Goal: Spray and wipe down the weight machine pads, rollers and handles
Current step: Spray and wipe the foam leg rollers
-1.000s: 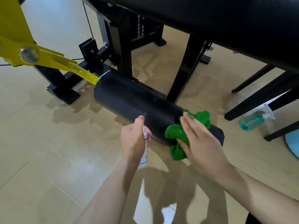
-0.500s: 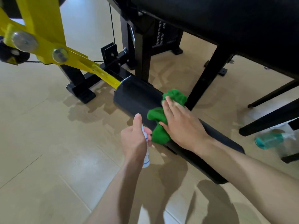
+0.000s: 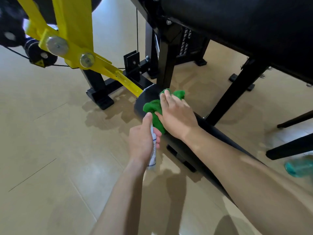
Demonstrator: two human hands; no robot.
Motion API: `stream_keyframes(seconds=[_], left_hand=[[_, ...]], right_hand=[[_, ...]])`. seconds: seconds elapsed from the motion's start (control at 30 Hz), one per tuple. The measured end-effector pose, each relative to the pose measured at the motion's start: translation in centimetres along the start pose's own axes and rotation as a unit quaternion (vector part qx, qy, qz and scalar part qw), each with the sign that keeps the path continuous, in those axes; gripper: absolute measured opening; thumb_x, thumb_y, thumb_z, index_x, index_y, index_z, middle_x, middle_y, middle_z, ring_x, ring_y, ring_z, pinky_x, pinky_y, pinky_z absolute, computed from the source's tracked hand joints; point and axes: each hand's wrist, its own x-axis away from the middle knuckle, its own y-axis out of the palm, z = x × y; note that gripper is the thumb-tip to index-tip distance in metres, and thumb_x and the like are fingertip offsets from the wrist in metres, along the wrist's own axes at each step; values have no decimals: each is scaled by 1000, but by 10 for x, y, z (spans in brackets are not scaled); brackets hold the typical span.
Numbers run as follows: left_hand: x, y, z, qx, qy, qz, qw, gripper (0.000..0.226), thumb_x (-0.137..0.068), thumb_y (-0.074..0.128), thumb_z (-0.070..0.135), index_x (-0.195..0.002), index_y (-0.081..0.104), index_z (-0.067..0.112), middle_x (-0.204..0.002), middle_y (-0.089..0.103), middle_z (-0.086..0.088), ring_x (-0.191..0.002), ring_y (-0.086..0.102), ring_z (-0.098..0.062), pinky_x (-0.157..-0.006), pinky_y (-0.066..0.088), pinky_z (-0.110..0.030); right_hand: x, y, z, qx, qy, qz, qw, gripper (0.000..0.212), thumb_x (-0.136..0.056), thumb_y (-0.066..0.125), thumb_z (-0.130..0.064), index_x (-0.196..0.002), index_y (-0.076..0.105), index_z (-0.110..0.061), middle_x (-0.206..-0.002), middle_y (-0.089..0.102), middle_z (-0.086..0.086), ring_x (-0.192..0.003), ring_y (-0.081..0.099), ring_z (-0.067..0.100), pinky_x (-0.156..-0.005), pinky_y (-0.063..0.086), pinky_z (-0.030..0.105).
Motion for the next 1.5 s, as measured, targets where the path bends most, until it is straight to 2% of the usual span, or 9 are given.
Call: stream_keyframes(seconds=[0.1, 0.23, 0.47, 0.63, 0.7, 0.8, 1.07, 1.37, 1.5], left_hand=[[2, 1, 3, -5, -13, -17, 1000, 66, -102, 55, 55, -58, 64, 6, -54, 55, -11, -48, 50, -23, -55, 46, -31], [-1, 2, 15, -15, -7, -1, 1000, 67, -102, 54, 55, -57, 63, 6, -54, 54, -11, -47, 49, -22, -54, 46, -31], [-23, 4, 46, -65, 27, 21, 997, 62, -98, 53, 50, -55, 64, 6, -50, 54, -11, -43, 48, -22, -57, 45, -29], [-34, 1, 44, -68, 30, 31, 997, 57, -96, 50, 42, -52, 62, 8, -52, 56, -12, -43, 48, -22, -57, 45, -31], [-37, -6, 40, -86, 30, 39, 995, 60, -98, 48, 46, -54, 63, 7, -51, 57, -11, -43, 50, -22, -60, 48, -32], [-37, -21, 37, -80, 23, 28, 996, 70, -102, 46, 57, -57, 64, 6, -52, 55, -12, -43, 50, -21, -60, 48, -31], [-35, -46, 35, -30, 22, 38, 999, 69, -103, 51, 56, -59, 63, 3, -51, 53, -12, -40, 47, -20, -49, 44, -26], [-31, -56, 26, -4, 3, 25, 1000, 66, -101, 56, 53, -57, 62, 4, -49, 50, -10, -41, 44, -21, -47, 41, -28], [-28, -52, 15, -12, -2, 26, 1000, 66, -102, 57, 50, -58, 62, 1, -49, 48, -12, -41, 43, -22, -44, 40, -26]], right_hand=[[63, -7, 24, -15, -13, -4, 1000, 65, -91, 68, -25, -147, 45, 0, -154, 42, 20, -137, 48, 32, -104, 47, 48], [137, -29, 56, -85, 73, -50, 992, 60, -106, 43, -30, -160, 18, -21, -167, 10, -8, -152, 19, 10, -117, 23, 24], [168, -34, 68, -141, 122, 33, 982, 56, -89, 73, -21, -141, 57, -9, -151, 50, 3, -120, 64, 26, -86, 56, 39], [147, -35, 44, -112, 81, -3, 990, 60, -99, 58, -35, -154, 39, -19, -163, 28, -6, -143, 40, 6, -100, 31, 13], [131, -29, 40, -125, 67, -46, 989, 62, -105, 43, -39, -160, 21, -19, -168, 9, -5, -153, 17, 9, -116, 22, 21], [92, -8, 27, -53, -5, -23, 998, 65, -99, 56, -34, -152, 37, -2, -161, 31, 17, -146, 37, 30, -109, 44, 45], [-102, -6, -47, 5, -32, -39, 999, 59, -106, 36, -45, -144, 39, 0, -150, 40, 21, -135, 46, 34, -93, 43, 44], [49, 12, 11, 113, -41, -4, 993, 75, -91, 52, -40, -150, 36, 3, -156, 34, 27, -139, 41, 38, -107, 43, 51], [3, 10, -10, 92, -4, -14, 996, 76, -98, 47, -46, -152, 30, 5, -156, 32, 30, -140, 40, 41, -107, 41, 51]])
